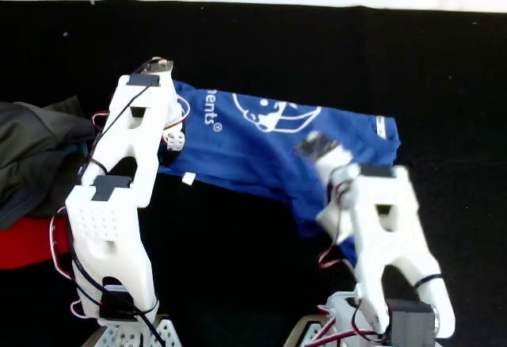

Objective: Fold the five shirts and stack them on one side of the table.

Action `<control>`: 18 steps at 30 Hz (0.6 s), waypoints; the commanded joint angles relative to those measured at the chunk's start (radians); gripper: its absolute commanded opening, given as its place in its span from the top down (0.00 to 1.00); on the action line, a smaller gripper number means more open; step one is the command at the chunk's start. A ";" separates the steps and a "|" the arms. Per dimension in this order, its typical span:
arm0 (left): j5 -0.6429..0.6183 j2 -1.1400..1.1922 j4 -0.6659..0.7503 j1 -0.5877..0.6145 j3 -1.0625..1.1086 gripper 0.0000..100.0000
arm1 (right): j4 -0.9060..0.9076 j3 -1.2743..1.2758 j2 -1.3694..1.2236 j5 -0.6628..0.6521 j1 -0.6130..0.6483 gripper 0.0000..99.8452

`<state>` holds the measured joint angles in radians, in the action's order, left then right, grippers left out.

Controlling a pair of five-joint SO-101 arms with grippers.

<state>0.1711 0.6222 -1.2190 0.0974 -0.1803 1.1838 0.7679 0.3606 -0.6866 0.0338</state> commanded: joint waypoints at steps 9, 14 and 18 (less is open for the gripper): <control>-0.005 0.008 0.029 0.024 0.001 0.99 | 0.024 -0.644 -0.400 -0.005 -0.070 0.99; -0.005 0.008 0.029 0.024 0.001 0.99 | 0.033 -0.917 -0.694 0.084 -0.073 0.97; -0.005 0.008 0.029 0.024 0.001 0.99 | 0.033 -1.053 -0.791 0.252 -0.084 0.83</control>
<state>0.1711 0.6222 -1.2175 0.0974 -0.1803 1.2114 -0.1619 -0.4020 -0.5485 -0.0261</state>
